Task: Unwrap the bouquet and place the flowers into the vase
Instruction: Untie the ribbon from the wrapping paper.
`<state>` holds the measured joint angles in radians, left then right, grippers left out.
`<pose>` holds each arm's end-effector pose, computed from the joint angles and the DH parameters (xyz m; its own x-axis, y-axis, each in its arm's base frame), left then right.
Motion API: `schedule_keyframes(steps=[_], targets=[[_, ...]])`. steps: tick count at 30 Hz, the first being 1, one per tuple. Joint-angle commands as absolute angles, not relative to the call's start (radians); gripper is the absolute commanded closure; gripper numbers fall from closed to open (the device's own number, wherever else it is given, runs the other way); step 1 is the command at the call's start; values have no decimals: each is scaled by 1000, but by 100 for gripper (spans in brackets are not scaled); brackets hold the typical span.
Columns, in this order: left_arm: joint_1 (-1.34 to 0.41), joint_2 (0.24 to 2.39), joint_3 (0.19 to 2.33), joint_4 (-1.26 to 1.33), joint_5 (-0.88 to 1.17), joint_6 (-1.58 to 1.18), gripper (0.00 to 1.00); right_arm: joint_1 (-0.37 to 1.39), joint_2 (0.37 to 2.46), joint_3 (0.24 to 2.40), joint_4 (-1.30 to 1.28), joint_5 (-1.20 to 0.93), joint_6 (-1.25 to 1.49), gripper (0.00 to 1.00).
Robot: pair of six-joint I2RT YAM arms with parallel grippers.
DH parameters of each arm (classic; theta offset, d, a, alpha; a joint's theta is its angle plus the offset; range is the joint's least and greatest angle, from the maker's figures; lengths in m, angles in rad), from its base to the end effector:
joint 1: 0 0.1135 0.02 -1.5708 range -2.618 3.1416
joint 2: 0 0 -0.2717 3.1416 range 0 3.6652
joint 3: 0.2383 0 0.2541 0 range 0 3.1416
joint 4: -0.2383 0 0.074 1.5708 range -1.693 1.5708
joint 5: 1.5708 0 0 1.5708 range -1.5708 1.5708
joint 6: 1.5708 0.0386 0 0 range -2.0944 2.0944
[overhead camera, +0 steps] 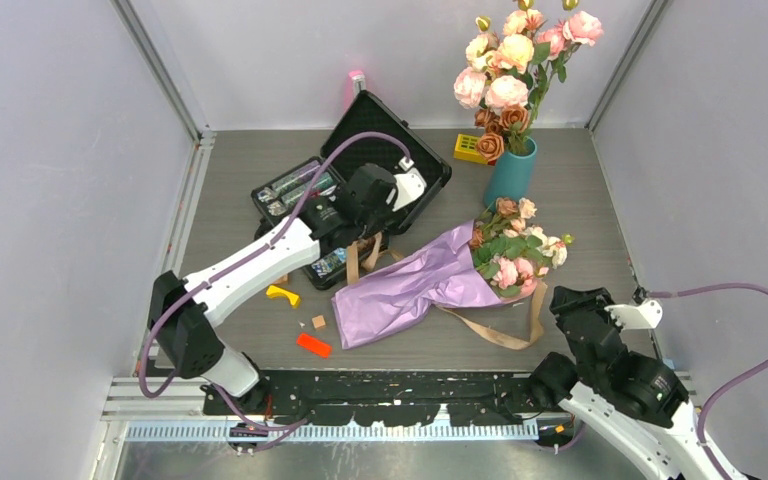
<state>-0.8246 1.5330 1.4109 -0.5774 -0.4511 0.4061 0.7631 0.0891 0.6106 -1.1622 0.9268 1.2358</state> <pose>0.2468 -0.2421 0.3445 -0.2299 0.7724 -0.5921 0.5717 0.5995 0.5601 0.0296 -0.0144 0.2546 -0.0964 0.6924 -0.7150 0.4239 0.6785 0.6000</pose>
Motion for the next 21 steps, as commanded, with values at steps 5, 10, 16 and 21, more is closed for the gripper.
schedule_keyframes(steps=[5, 10, 16, 21], targets=[[-818, 1383, 1394, -626, -308, 175, 17, 765, 37, 626, -1144, 998, 1254, 40], [-779, 1302, 1373, -705, -244, 25, 7, 765, 27, 636, -1075, 978, 1123, 27], [-667, 1265, 1337, -800, -50, -86, 5, 766, 152, 665, -906, 794, 867, 18], [-597, 1190, 1230, -792, 60, -157, 5, 765, 466, 756, -894, 655, 776, 19]])
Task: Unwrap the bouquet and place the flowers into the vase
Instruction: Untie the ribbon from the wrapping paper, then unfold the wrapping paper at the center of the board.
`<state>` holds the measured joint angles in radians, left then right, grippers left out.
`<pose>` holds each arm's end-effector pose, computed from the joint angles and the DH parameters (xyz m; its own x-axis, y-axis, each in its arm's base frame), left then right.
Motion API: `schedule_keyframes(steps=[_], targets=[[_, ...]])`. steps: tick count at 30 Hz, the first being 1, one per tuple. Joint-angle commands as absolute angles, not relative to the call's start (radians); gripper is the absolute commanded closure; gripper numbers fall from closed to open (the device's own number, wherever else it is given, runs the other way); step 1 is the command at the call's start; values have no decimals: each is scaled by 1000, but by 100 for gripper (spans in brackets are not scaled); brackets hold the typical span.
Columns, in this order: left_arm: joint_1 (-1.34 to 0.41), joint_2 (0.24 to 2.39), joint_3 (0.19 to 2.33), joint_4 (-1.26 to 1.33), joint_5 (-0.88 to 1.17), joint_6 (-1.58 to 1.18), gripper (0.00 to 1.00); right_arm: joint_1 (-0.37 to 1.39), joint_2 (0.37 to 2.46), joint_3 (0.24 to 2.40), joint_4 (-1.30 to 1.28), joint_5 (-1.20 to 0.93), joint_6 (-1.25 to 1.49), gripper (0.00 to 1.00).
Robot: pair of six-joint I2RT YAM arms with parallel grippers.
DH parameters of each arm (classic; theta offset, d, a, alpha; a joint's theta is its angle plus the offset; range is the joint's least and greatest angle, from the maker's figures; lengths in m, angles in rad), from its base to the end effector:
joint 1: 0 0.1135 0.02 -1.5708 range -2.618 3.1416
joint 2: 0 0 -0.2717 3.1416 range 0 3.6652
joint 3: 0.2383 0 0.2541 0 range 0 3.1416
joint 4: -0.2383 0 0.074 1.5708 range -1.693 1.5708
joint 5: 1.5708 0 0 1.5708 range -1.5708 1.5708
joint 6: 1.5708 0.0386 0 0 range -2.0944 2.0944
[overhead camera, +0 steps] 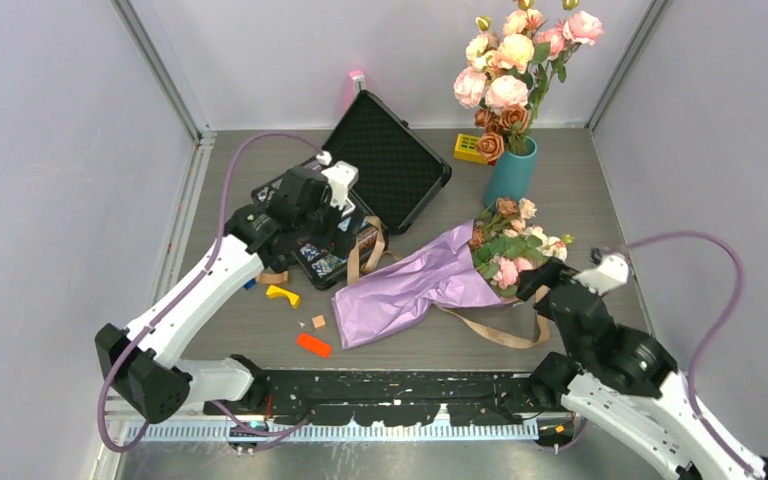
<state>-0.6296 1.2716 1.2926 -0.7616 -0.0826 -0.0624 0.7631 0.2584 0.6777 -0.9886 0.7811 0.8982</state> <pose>0.2189 -0.1555 0.3624 -0.5778 0.3441 -0.7401 0.5026 0.8645 0.0095 0.0505 0.0107 0.2836 -0.2914 0.4899 -0.8216 0.2659 0.8665 0.4224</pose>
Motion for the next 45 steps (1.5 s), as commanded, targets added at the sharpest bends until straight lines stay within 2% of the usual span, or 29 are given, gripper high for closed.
schedule_keyframes(steps=[1, 5, 9, 13, 22, 27, 33, 39, 41, 45], targets=[[-596, 1162, 1199, -777, 90, -172, 5, 765, 539, 784, -893, 636, 751, 19], [-595, 1064, 1065, -716, 193, -265, 4, 765, 665, 806, -824, 482, 667, 20], [-595, 1058, 993, -767, 267, -389, 5, 765, 711, 781, -724, 347, 650, 18], [-595, 984, 830, -650, 328, -559, 6, 758, 750, 752, -696, 351, 703, 15], [-595, 855, 591, -455, 276, -723, 7, 624, 728, 671, -684, 289, 745, 5], [-595, 889, 547, -338, 281, -735, 7, 517, 728, 596, -684, 188, 755, 4], [-595, 953, 567, -321, 194, -675, 11, 503, 693, 556, -709, 172, 780, 7], [-595, 1005, 526, -199, 189, -682, 24, 503, 729, 529, -675, 149, 802, 13], [-595, 1027, 519, -161, 203, -687, 28, 503, 740, 519, -639, 135, 811, 19], [-595, 1073, 519, -121, 197, -675, 42, 503, 765, 495, -555, 118, 829, 48]])
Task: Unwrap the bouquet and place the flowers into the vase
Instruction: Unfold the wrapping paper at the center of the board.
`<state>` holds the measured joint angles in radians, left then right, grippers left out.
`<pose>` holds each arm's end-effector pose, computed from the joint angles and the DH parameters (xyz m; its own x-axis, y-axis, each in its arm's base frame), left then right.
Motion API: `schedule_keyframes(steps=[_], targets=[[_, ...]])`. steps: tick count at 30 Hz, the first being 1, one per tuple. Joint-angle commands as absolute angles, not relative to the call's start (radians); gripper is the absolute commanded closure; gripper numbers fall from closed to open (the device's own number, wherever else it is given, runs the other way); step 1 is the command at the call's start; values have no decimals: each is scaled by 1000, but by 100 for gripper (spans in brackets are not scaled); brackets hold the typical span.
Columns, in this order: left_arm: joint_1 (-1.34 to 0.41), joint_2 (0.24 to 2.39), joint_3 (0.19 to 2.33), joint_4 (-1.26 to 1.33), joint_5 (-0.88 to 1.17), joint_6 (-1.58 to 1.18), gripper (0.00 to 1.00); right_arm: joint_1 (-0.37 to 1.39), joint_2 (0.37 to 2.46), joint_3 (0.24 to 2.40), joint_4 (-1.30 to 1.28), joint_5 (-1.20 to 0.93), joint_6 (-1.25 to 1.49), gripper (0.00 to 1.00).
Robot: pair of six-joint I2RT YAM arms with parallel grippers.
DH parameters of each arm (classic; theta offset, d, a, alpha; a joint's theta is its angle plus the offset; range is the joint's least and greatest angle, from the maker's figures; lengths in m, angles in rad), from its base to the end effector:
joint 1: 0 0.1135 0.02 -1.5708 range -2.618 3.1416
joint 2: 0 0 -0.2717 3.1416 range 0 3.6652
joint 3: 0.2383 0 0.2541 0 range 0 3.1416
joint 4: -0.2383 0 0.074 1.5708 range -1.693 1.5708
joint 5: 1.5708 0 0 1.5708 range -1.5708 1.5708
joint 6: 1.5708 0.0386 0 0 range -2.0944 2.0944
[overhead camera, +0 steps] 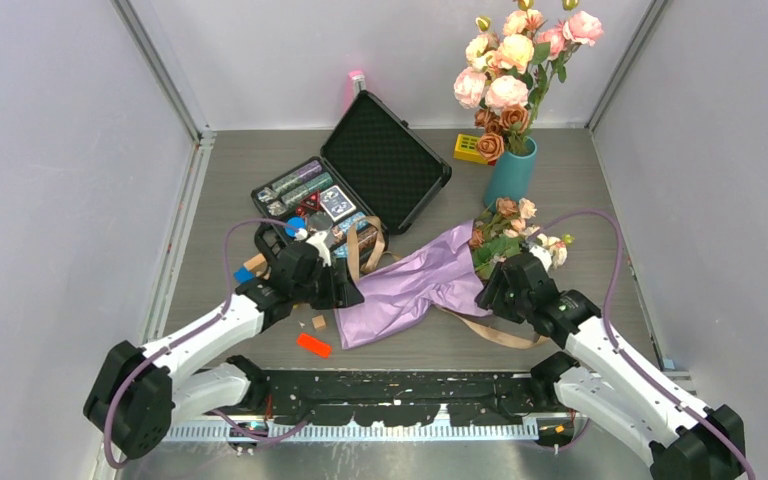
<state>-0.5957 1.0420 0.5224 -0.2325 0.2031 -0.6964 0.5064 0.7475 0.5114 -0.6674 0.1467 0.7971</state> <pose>0.1684 -0.1235 0.2012 -0.8646 -0.1730 -0.4718 0.1524 0.8044 -0.5741 0.1289 0.0650 0.2106 -0.7666 0.3840 -0.5146 0.2114 0.9077 0.3625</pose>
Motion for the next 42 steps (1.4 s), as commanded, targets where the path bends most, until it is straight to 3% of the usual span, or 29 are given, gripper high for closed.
schedule_keyframes(steps=[1, 3, 8, 12, 15, 25, 35, 37, 42], targets=[[-595, 1082, 522, -126, 191, -669, 44, 503, 771, 489, -531, 118, 829, 52], [-595, 1099, 524, -127, 181, -661, 47, 503, 792, 485, -505, 117, 830, 63], [-595, 1131, 521, -92, 186, -663, 70, 503, 844, 479, -464, 143, 817, 85], [-595, 1141, 529, -58, 223, -667, 89, 503, 856, 453, -398, 171, 822, 98], [-595, 1144, 526, -21, 239, -664, 100, 503, 868, 434, -347, 209, 826, 100], [-595, 1257, 579, 100, 290, -625, 100, 483, 945, 438, -222, 316, 821, 100], [-594, 1356, 685, 132, 337, -571, 100, 398, 1018, 513, -226, 269, 749, 100], [-595, 1366, 697, 134, 352, -562, 100, 396, 1007, 537, -263, 238, 737, 93], [-594, 1353, 682, 150, 383, -542, 100, 395, 919, 585, -386, 234, 690, 51]])
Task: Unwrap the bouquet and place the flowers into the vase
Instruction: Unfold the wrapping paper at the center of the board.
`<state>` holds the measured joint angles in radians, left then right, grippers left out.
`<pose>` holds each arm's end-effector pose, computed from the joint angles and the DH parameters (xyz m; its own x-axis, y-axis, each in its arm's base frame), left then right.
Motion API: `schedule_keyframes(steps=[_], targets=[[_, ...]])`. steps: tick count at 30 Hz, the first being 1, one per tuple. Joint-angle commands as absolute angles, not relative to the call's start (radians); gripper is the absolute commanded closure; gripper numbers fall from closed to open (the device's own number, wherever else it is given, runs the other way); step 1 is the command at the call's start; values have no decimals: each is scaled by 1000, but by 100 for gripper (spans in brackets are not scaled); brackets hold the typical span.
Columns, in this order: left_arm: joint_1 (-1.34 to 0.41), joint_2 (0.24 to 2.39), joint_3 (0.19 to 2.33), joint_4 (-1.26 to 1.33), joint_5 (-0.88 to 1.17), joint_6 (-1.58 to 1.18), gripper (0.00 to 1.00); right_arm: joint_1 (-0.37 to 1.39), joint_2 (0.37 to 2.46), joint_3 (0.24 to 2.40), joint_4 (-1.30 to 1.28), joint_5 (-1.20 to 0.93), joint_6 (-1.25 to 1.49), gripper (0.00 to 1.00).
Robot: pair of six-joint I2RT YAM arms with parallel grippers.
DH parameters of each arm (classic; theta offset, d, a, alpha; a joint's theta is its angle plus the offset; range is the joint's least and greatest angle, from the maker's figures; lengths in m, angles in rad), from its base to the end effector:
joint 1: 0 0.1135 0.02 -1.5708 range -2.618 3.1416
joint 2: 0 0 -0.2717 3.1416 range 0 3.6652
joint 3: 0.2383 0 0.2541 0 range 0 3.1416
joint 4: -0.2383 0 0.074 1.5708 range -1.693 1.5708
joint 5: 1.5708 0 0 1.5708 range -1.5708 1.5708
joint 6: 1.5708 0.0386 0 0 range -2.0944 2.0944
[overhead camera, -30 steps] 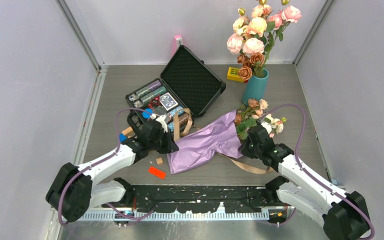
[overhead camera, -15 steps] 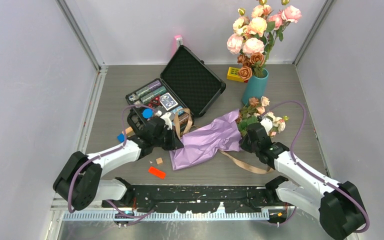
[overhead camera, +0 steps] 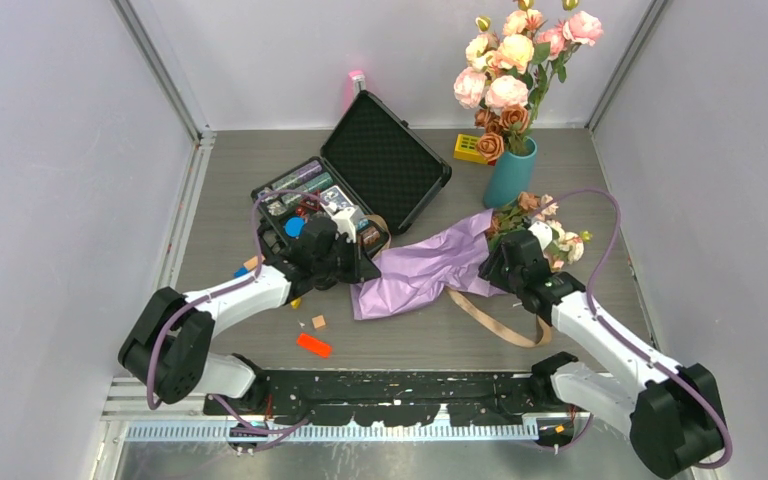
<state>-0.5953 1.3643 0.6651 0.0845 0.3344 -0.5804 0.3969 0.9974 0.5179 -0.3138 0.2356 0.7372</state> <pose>0.2265 -0.1687 0.2027 -0.8115 -0.0760 -0.5794 0.3668 0.7056 -0.6063 0.1857 0.0681 0.2016 -0.6378 0.4414 -0.6312 0.2754 0.8960 0.3484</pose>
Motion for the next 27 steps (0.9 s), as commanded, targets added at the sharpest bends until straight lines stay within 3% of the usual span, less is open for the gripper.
schedule_keyframes(steps=[1, 4, 7, 19, 27], targets=[[-595, 1345, 677, 152, 388, -541, 100, 395, 903, 589, -418, 240, 678, 47], [-595, 1313, 655, 176, 413, -539, 100, 396, 831, 614, -479, 260, 660, 33], [-596, 1281, 633, 190, 439, -525, 100, 396, 776, 643, -537, 266, 651, 26], [-612, 1121, 563, 175, 477, -429, 100, 395, 623, 687, -583, 145, 623, 22], [-740, 1092, 592, 86, 350, -335, 100, 395, 524, 678, -543, 114, 607, 21]])
